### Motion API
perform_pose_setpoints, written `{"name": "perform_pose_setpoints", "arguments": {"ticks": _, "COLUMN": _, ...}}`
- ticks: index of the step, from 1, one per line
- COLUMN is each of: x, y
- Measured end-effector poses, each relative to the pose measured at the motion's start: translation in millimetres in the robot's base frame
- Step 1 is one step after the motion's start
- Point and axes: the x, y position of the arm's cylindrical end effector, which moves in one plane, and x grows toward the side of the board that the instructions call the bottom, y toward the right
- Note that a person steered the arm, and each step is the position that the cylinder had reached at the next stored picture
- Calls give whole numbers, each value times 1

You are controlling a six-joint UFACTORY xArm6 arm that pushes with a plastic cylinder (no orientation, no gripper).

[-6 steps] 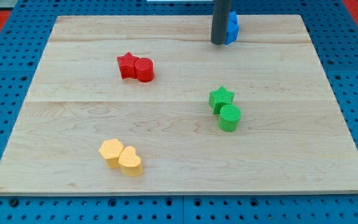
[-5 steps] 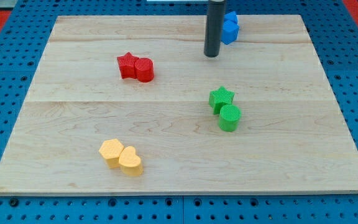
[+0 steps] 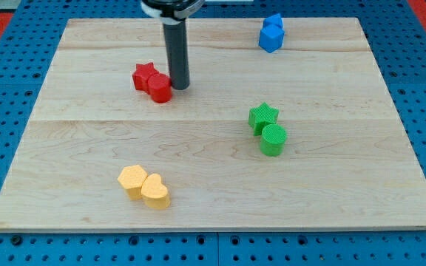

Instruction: Separate the red star and the red circle

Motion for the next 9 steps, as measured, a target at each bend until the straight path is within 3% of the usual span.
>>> {"name": "perform_pose_setpoints", "arguments": {"ticks": 2, "x": 21, "y": -19}}
{"name": "perform_pose_setpoints", "arguments": {"ticks": 4, "x": 3, "y": 38}}
{"name": "perform_pose_setpoints", "arguments": {"ticks": 7, "x": -17, "y": -44}}
{"name": "perform_pose_setpoints", "arguments": {"ticks": 9, "x": -17, "y": -58}}
